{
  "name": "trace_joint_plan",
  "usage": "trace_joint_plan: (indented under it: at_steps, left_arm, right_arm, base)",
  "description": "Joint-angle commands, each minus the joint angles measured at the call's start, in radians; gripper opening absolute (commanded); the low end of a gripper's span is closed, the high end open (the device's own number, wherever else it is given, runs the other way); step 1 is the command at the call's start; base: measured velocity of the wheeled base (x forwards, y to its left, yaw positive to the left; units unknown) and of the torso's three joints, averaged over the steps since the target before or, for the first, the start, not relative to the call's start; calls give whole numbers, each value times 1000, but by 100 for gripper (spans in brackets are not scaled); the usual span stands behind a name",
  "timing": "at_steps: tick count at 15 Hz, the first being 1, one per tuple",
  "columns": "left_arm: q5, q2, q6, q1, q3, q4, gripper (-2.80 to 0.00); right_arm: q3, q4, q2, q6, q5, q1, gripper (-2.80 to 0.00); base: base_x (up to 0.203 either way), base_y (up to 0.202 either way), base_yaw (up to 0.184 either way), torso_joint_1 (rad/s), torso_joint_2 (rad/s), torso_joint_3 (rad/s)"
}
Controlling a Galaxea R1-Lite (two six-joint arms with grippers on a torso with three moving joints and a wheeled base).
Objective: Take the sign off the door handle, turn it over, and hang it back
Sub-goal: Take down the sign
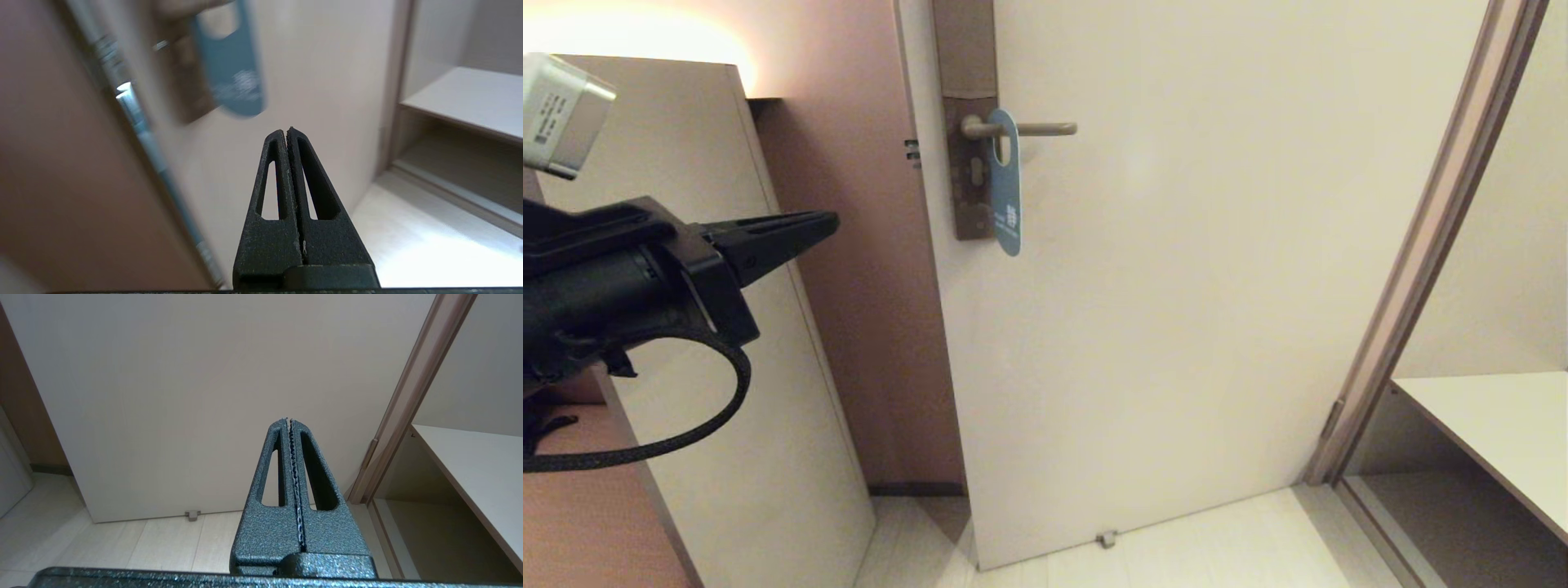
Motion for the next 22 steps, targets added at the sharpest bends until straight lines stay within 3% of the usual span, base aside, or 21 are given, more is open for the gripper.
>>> trace_joint_plan:
  at_steps: [1,5,8,17,22]
  left_arm:
    - [-4,51,-1,-43,-37,-1,-280]
    - [-5,167,-9,-107,-138,-1,-280]
    - [-4,269,-60,-149,-225,-3,-280]
    - [0,646,-78,-182,-603,-1,-280]
    - [11,734,-75,-201,-664,-4,-280]
  right_arm:
    - [0,0,1,-1,1,0,-280]
    - [0,0,1,-1,1,0,-280]
    - [0,0,1,-1,1,0,-280]
    - [0,0,1,-1,1,0,-280]
    - [0,0,1,-1,1,0,-280]
  base:
    - [0,0,0,0,0,0]
    - [0,0,0,0,0,0]
    - [0,0,0,0,0,0]
    - [0,0,0,0,0,0]
    - [0,0,0,0,0,0]
